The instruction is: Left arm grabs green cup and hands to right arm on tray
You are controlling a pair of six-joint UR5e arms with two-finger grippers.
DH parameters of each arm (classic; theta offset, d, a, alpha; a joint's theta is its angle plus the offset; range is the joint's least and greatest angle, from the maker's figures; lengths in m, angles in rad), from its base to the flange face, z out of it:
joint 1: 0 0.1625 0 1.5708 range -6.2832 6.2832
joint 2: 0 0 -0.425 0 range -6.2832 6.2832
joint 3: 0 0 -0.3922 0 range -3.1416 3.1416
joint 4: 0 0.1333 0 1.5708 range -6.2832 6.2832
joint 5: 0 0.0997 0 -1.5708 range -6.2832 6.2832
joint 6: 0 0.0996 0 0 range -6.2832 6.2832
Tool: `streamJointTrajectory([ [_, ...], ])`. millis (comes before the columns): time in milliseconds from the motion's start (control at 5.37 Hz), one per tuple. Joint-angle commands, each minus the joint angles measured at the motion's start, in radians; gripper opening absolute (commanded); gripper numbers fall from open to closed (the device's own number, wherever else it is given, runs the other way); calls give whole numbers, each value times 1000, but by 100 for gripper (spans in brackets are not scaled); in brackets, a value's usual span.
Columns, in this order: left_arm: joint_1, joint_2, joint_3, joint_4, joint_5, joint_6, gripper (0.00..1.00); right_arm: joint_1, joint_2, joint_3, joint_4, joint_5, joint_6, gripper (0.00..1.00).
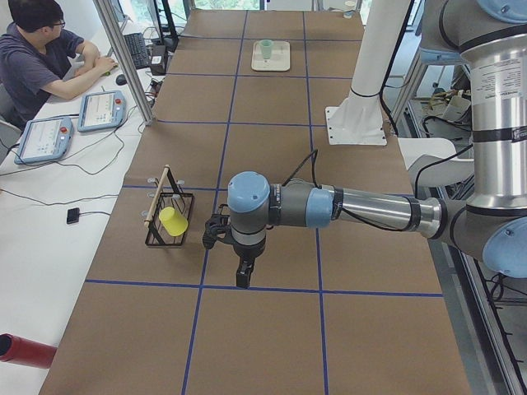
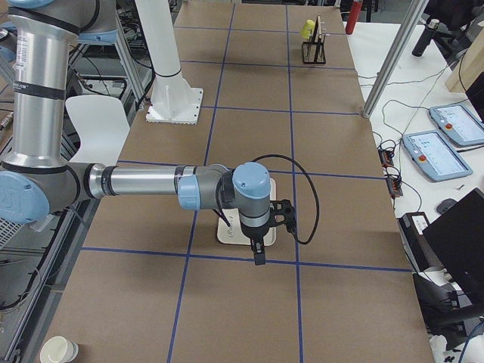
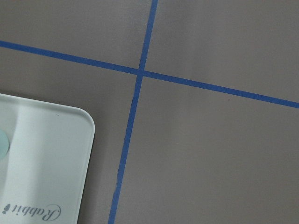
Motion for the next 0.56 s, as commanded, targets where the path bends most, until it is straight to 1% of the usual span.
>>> streamJointTrajectory([
  [0,1,0,3,0,0,0,100,0,0,0,0,0,0,100],
  [372,1,0,8,0,0,0,100,0,0,0,0,0,0,100],
])
